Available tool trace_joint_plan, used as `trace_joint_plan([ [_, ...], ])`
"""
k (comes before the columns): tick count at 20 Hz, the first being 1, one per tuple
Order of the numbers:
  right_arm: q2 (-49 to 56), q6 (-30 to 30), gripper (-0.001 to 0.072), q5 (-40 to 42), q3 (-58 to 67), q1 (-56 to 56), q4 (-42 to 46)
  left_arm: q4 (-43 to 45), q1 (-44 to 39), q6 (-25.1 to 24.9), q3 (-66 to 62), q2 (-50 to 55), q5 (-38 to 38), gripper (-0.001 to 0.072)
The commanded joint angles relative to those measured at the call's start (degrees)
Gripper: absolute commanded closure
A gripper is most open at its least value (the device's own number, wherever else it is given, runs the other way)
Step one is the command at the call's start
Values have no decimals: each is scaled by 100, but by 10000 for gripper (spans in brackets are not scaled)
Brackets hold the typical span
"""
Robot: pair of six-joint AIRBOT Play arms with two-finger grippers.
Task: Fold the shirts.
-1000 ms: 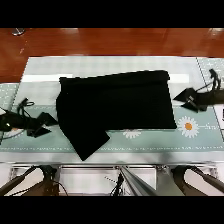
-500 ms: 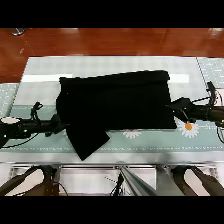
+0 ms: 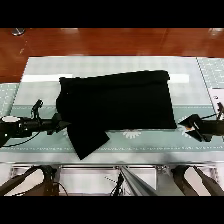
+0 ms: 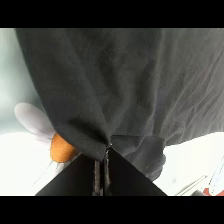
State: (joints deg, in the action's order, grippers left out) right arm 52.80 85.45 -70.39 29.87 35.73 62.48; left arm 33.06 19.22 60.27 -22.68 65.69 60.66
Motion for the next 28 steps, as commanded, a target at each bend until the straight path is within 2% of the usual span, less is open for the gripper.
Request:
trace_joint_plan([
  [1, 258, -111, 79, 55, -208, -160, -72, -13, 4, -24, -4, 7, -7, 682],
  [4, 680, -516, 80, 525, -199, -431, -960, -13, 4, -24, -2, 7, -9, 683],
  [11, 2098, -518, 96, 1095, 595, -1180, -1458, -13, 4, -24, -2, 7, -24, 682],
  [12, 2229, -527, 140, 1119, 739, -1316, -1539, -13, 4, -24, -2, 7, -24, 682],
  [13, 2328, -577, 337, 1117, 883, -1449, -1556, -13, 4, -24, -4, 7, -24, 683],
  [14, 2398, -748, 577, 1117, 1023, -1572, -1580, -15, 4, -24, -9, 7, -26, 682],
  [15, 2463, -901, 690, 1156, 1209, -1683, -1670, -26, 4, -24, -35, 7, -35, 683],
  [18, 2621, -859, 691, 610, 2734, -1727, -2085, -483, 2, 74, -756, -33, 13, 684],
  [20, 2621, -634, 692, 92, 4369, -1733, -2070, -1320, 0, 66, -1858, -210, 175, 684],
  [22, 2618, -302, 692, -223, 6190, -1733, -1847, -1875, -7, 66, -3348, -485, 33, 684],
  [24, 2594, -170, 692, -295, 7923, -1733, -1414, -1902, -31, 15, -4852, -726, -247, 685],
  [26, 2374, -11, 691, -321, 9138, -1733, -1082, -1838, -31, 24, -6004, -984, -590, 684],
  [28, 1700, -28, 691, -201, 9274, -1733, -785, -1517, -31, 79, -6830, -1335, -756, 684],
])
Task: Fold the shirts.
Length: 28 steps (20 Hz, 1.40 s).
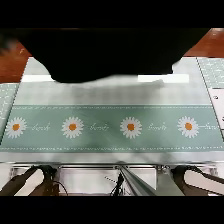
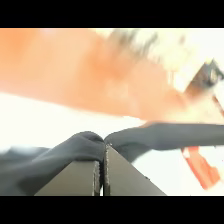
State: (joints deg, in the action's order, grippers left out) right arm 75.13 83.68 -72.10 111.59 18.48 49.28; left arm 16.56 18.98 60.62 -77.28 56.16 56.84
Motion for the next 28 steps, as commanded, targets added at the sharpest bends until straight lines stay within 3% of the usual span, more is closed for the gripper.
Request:
trace_joint_plan([
  [1, -907, 94, 691, -57, 999, -9, 859, 501, -7, 181, -1628, -605, -372, 685],
  [4, -2046, 164, 691, -372, 538, -9, 1899, 2026, -7, 944, -1755, -1405, -319, 685],
  [7, -3029, 173, 691, -651, 92, -9, 2109, 3412, -7, 1563, -1755, -2188, 63, 685],
  [12, -4118, 485, 691, -1008, -658, -13, 2815, 5101, -7, 1626, -1753, -3099, 1064, 685],
  [16, -4535, 568, 691, -1217, -1491, -13, 2953, 5296, -7, 2271, -1515, -3152, 1587, 684],
  [20, -4262, 492, 691, -1134, -2459, -9, 3027, 4931, -9, 2317, -243, -2830, 1495, 684],
  [24, -3077, 295, 691, -590, -3254, -9, 2857, 3827, -85, 1952, 973, -1696, 822, 684],
  [28, -1084, -280, 691, 535, -3342, -13, 1655, 3823, -848, 1963, 1001, 55, -208, 684],
])
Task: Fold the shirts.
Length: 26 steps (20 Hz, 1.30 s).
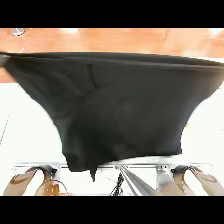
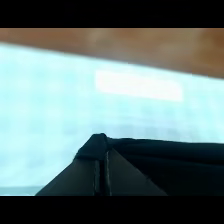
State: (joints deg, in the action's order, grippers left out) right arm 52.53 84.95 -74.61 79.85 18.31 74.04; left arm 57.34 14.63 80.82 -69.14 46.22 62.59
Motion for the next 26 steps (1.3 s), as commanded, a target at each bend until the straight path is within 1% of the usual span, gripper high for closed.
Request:
trace_joint_plan([
  [1, 1655, -496, 691, 960, -107, 4, -1117, -256, -614, 11, 98, 1510, -1095, 684],
  [3, 2575, -713, 691, 1182, 162, 4, -1751, -258, -931, 243, -186, 2371, -1563, 684],
  [5, 3357, -767, 691, 1246, 625, 4, -2118, -258, -1152, 385, -568, 3139, -1851, 684],
  [7, 3967, -763, 691, 1250, 1121, 4, -2304, -258, -1285, 446, -927, 3781, -1954, 684],
  [9, 4417, -739, 691, 1241, 1526, 2, -2437, -260, -1351, 756, -1163, 4275, -1954, 684],
  [10, 4586, -693, 691, 1250, 1663, 2, -2481, -260, -1362, 879, -1217, 4446, -1961, 683],
  [13, 4953, -656, 691, 1241, 1853, 4, -2516, -343, -1368, 997, -1217, 4734, -2015, 684],
  [15, 5060, -662, 691, 1082, 1851, 4, -2507, -343, -1368, 992, -1217, 4763, -1947, 684],
  [17, 5053, -691, 691, 841, 1853, 11, -2455, -343, -1320, 968, -1292, 4736, -1589, 683],
  [18, 5042, -811, 691, 590, 1853, 28, -2365, -343, -1285, 855, -1375, 4732, -1207, 682],
  [20, 5038, -960, 690, 2, 1851, 96, -2164, -313, -1228, 162, -1480, 4725, -330, 682],
  [21, 5040, -966, 690, -289, 1851, 116, -1985, -212, -1196, 57, -1478, 4747, 149, 683],
  [22, 5040, -966, 690, -476, 1845, 122, -1773, 61, -1182, 63, -1471, 4800, 590, 683],
  [23, 5040, -960, 691, -560, 1788, 122, -1609, 297, -1200, 63, -1408, 4848, 868, 683],
  [24, 5040, -940, 690, -560, 1679, 122, -1558, 481, -1215, 66, -1279, 4878, 1003, 683],
  [26, 5040, -933, 690, -518, 1318, 109, -1497, 522, -1231, 66, -905, 4907, 898, 682],
])
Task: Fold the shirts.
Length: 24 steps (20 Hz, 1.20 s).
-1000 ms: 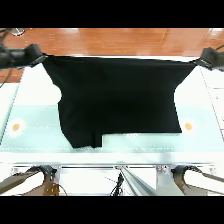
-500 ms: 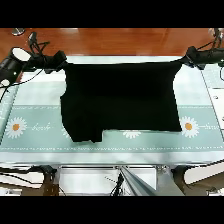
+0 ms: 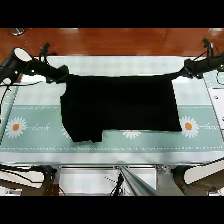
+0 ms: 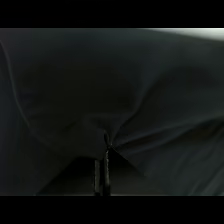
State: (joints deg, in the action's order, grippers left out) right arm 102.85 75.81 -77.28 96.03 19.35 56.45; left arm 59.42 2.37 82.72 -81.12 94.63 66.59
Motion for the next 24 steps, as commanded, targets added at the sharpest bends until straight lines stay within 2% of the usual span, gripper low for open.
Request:
trace_joint_plan([
  [1, 9, -24, 690, -238, -514, -15, 264, 315, -17, -125, 439, 101, 442, 683],
  [4, 9, -26, 690, -103, -994, -31, 254, 269, -66, -127, 669, 256, 444, 682],
  [5, 9, 7, 628, -26, -1060, -31, 258, 201, -68, -120, 673, 297, 459, 663],
  [6, 7, 103, 298, -39, -1062, -28, 245, 188, -66, -107, 667, 310, 525, 428],
  [7, -39, 31, 88, -179, -1060, -28, 155, 216, -50, -107, 601, 308, 748, 4],
  [9, -262, 26, 86, -444, -1051, 39, 221, 365, 83, -129, 404, 264, 1375, 2],
  [11, -660, 103, 87, -654, -1093, 210, 667, 431, 339, -227, 492, -39, 1834, 4],
  [13, -1268, 365, 89, -407, -1556, 463, 702, 420, 726, -249, 1047, -629, 1821, 5],
  [16, -2334, 387, 89, 260, -2876, 629, 518, 415, 1375, -372, 2529, -1593, 1751, 5],
  [19, -3237, 155, 89, 686, -4321, 612, 22, 179, 1971, -540, 4218, -2649, 1270, 5],
  [21, -3598, -22, 88, 935, -4979, 612, -431, -428, 2197, -560, 5215, -3423, 761, 5],
  [24, -3786, -188, 89, 1012, -5335, 612, -846, -1322, 2144, -560, 6249, -4260, -186, 5],
])
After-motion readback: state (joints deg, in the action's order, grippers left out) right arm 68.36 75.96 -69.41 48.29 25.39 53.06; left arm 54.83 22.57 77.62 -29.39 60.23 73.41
